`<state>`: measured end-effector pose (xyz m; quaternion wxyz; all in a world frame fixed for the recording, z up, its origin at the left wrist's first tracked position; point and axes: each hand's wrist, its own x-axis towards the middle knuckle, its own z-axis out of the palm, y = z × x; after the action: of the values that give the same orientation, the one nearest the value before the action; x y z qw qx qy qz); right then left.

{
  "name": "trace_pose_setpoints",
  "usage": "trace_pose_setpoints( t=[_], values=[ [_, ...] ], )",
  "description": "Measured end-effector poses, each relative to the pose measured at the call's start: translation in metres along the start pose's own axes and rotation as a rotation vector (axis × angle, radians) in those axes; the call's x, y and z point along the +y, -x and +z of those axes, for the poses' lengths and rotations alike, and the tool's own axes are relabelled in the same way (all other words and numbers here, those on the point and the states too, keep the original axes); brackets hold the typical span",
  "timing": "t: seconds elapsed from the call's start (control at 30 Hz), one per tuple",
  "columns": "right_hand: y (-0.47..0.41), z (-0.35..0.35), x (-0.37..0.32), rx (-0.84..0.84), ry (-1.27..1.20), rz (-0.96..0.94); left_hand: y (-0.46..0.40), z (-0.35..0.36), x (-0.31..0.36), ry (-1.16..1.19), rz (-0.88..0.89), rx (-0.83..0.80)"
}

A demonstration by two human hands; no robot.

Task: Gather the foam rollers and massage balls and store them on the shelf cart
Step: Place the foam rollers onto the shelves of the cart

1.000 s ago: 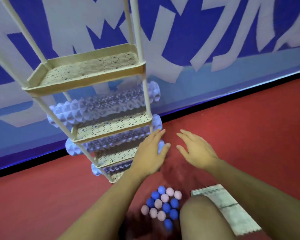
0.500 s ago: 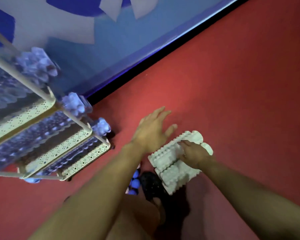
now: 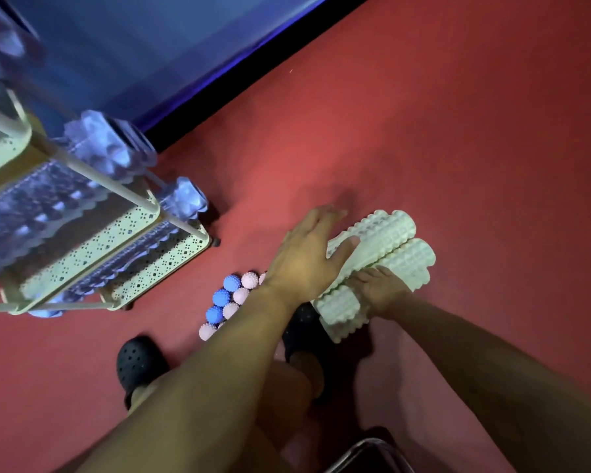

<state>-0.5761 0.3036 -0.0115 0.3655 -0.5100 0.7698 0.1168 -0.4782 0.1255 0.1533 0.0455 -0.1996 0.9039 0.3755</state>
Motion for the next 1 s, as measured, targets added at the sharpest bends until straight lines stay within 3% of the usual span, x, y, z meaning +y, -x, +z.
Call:
trace_pose_setpoints(
  t=[0.3, 0.5, 0.73, 1.0],
  values=[
    [-0.019, 0.019, 0.011, 0.02, 0.124, -0.043, -0.007, 0.0, -0.031, 0.086, -0.151, -0.037],
    [-0.016, 0.015, 0.02, 0.16, 0.173, -0.146, -0.01, 0.002, -0.032, 0.155, -0.199, -0.052],
    [0.03, -0.029, 0.022, 0.255, 0.021, -0.146, -0.007, -0.007, -0.016, 0.244, -0.242, 0.004],
    [0.094, -0.161, -0.034, 0.617, -0.526, -0.035, 0.022, -0.096, 0.027, 0.413, -0.185, 0.343]
  ],
)
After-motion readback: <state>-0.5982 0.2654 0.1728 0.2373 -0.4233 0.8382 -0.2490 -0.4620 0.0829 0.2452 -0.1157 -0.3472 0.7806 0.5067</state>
